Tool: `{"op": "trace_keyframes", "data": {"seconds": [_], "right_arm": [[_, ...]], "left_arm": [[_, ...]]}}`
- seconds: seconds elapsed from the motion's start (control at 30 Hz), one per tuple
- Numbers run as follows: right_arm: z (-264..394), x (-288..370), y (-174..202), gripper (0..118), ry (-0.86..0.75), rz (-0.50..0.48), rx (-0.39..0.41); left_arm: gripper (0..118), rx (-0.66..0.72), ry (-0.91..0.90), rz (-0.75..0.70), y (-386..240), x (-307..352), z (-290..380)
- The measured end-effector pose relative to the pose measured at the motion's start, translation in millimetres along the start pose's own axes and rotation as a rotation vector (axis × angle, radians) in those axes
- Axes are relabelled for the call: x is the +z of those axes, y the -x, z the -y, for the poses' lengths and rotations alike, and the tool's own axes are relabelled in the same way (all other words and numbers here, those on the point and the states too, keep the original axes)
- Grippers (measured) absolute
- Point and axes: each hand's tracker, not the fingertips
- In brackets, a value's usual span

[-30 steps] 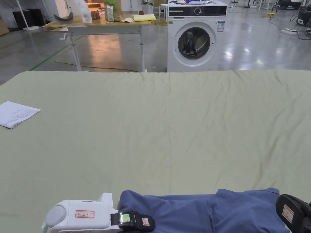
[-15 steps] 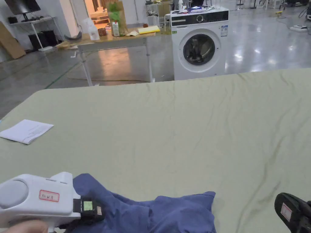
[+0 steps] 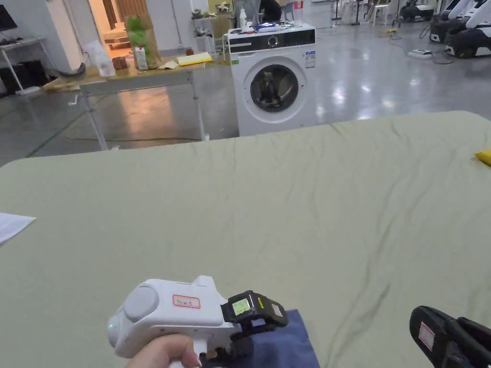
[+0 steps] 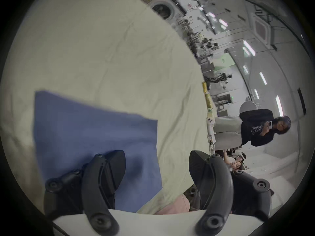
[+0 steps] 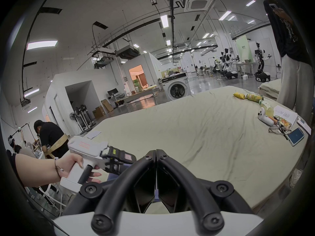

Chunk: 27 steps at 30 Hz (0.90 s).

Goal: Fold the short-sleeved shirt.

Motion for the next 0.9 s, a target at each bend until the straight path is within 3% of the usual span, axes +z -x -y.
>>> {"op": "trace_keyframes", "data": {"seconds": [0.2, 0.23, 0.27, 0.3, 0.33, 0.47, 0.7, 0.87, 0.9], "right_arm": [[-3, -1, -4, 0, -0.024, 0.005, 0.007], [-3, -2, -5, 0, -0.025, 0.006, 0.004], [-2, -2, -7, 0, -0.025, 0.008, 0.001], [-2, -2, -7, 0, -0.024, 0.01, -0.002], [-1, -2, -8, 0, -0.023, 0.011, -0.004], [3, 1, -11, 0, -0.016, 0.019, -0.003], [8, 3, -22, 0, 0.005, 0.049, -0.018], [10, 1, -24, 0, 0.015, 0.057, -0.026], [10, 0, -24, 0, 0.019, 0.051, -0.032]], "left_arm": [[70, -0.296, -0.12, -0.07, -20, 79, 19], [59, -0.35, -0.124, -0.085, -23, 82, 24], [36, -0.409, -0.123, -0.106, -27, 83, 30], [4, -0.45, -0.122, -0.144, -31, 80, 37], [1, -0.487, -0.112, -0.164, -35, 70, 42], [1, -0.471, -0.01, -0.129, -36, 21, 50], [1, -0.448, 0.126, -0.244, -27, -83, 60], [0, -0.395, 0.117, -0.201, -26, -97, 66], [0, -0.394, 0.123, -0.119, -29, -93, 68]]}}
